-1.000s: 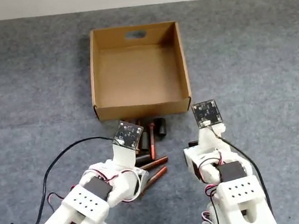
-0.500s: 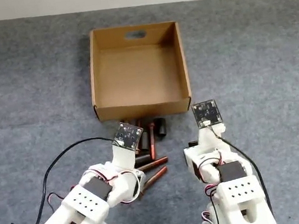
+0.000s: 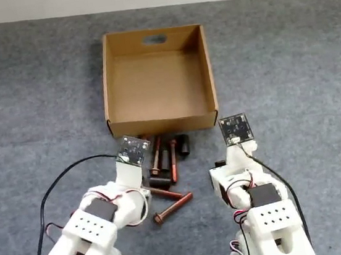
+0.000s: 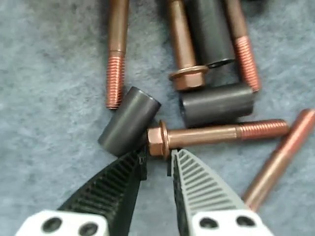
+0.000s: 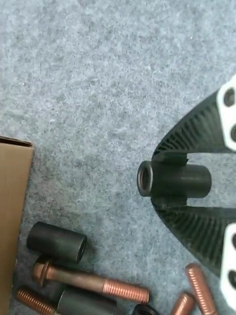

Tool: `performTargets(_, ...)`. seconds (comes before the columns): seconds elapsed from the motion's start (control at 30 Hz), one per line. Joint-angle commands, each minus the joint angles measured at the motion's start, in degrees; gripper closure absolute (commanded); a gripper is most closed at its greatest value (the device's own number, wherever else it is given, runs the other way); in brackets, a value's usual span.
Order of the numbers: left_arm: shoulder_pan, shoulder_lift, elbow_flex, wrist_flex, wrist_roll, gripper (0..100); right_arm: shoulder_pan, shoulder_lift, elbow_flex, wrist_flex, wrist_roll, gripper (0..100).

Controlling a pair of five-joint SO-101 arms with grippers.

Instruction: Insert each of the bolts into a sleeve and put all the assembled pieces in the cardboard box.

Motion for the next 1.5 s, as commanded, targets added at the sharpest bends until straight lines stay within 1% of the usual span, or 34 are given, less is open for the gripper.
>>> performTargets(0.0,-8.3,-0.2,-3.7,3.5,-4.9,92,-0.2,-0.9,-0.3,-1.0,-0.1,99.3)
performTargets(0.13,-17.2,-0.2,-8.3,7.9,-8.4,91,-0.2,-0.9,-0.3,-1.0,0.0,99.3)
performTargets(0.23,-22.3,-0.2,-11.8,10.0,-9.3,91,-0.2,-0.9,-0.3,-1.0,0.0,99.3)
performTargets(0.37,-25.6,-0.2,-15.9,13.9,-9.3,90,-0.2,-0.9,-0.3,-1.0,0.0,99.3)
performTargets(0.47,-25.8,-0.2,-17.9,18.4,-8.7,81,-0.2,-0.9,-0.3,-1.0,0.0,99.3)
performTargets(0.5,-25.7,-0.2,-18.2,19.8,-7.2,78,-0.2,-0.9,-0.3,-1.0,0.0,99.3)
performTargets(0.57,-25.6,-0.2,-18.4,21.6,-1.8,73,-0.2,-0.9,-0.3,-1.0,0.0,99.3)
performTargets(0.63,-25.2,0.0,-17.9,22.2,2.6,70,-0.2,-0.9,-0.3,-1.0,0.0,99.3)
performTargets(0.77,-20.9,-0.1,-13.9,21.2,6.8,70,-0.2,-0.9,-0.3,-1.0,0.0,99.3)
performTargets(0.83,-19.2,-0.1,-11.0,17.2,7.8,70,-0.2,-0.9,-0.3,-1.0,0.0,99.3)
performTargets(0.9,-19.0,-0.1,-8.0,12.0,9.6,70,-0.2,-0.9,-0.3,-1.0,0.0,99.3)
performTargets(0.97,-19.0,-0.1,-5.1,7.0,13.1,70,-0.2,-0.9,-0.3,-1.0,0.0,99.3)
performTargets(1.03,-19.0,-0.1,-4.8,5.6,16.2,70,-0.2,-0.9,-0.3,-1.0,0.0,99.3)
performTargets(1.1,-18.9,-0.1,-4.8,5.5,17.0,72,-0.2,-0.9,-0.3,-1.0,0.0,99.3)
performTargets(1.13,-18.9,-0.1,-4.7,5.5,17.1,74,-0.2,-0.9,-0.3,-1.0,0.0,99.3)
performTargets(1.3,-18.9,0.3,-4.6,5.5,16.3,95,-0.2,-0.9,-0.3,-1.0,0.0,99.3)
performTargets(1.37,-18.9,0.3,-4.6,5.6,13.5,97,-0.2,-0.9,-0.3,-1.0,0.0,99.3)
performTargets(1.47,-19.0,-0.1,-4.9,8.7,12.0,93,-0.2,-0.9,-0.3,-1.0,0.0,99.3)
